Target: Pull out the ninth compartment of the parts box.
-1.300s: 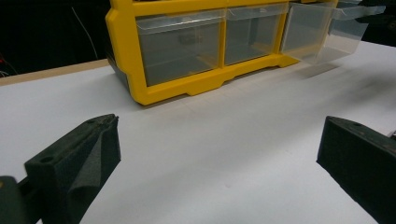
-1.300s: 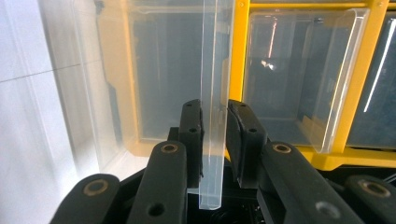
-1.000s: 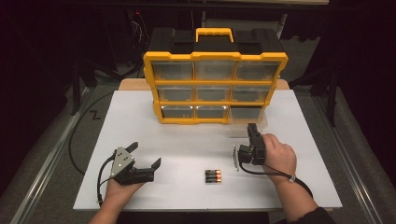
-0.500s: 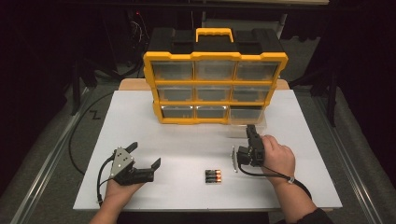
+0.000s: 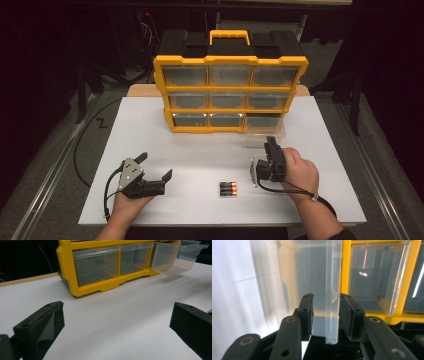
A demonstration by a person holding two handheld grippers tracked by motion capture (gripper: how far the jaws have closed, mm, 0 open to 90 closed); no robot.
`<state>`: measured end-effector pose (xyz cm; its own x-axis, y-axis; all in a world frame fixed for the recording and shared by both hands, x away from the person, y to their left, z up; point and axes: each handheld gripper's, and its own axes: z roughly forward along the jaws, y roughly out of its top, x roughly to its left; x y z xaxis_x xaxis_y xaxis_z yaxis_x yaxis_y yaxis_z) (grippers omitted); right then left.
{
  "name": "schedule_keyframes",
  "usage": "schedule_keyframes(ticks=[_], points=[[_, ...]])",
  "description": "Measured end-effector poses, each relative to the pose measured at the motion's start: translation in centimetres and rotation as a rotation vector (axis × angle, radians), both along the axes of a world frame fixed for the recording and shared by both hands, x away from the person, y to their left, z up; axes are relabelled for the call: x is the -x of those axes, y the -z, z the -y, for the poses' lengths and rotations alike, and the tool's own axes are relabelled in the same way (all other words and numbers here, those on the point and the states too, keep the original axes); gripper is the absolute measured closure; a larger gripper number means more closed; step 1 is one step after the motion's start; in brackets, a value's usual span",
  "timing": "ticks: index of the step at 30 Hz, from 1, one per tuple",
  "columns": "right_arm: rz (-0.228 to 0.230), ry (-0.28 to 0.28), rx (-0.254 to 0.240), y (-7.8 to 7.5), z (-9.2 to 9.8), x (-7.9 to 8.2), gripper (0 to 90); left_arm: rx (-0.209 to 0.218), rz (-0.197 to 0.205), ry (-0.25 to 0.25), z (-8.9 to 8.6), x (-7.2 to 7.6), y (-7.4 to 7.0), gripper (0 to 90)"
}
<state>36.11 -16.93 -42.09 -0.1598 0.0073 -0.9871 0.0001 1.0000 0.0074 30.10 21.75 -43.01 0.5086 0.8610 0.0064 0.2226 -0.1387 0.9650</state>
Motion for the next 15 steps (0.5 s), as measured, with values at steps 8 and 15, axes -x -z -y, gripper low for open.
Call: schedule_keyframes(ticks=[8,15], points=[[-0.052,0.027,-0.011,0.8,1.3,1.5,57.7,0.005,-0.003,0.002,0.0,0.0,0.0,0.2],[-0.07,0.04,-0.016,1.1,2.1,3.0,53.1,0.007,-0.004,0.001,-0.1,-0.1,0.0,0.2]])
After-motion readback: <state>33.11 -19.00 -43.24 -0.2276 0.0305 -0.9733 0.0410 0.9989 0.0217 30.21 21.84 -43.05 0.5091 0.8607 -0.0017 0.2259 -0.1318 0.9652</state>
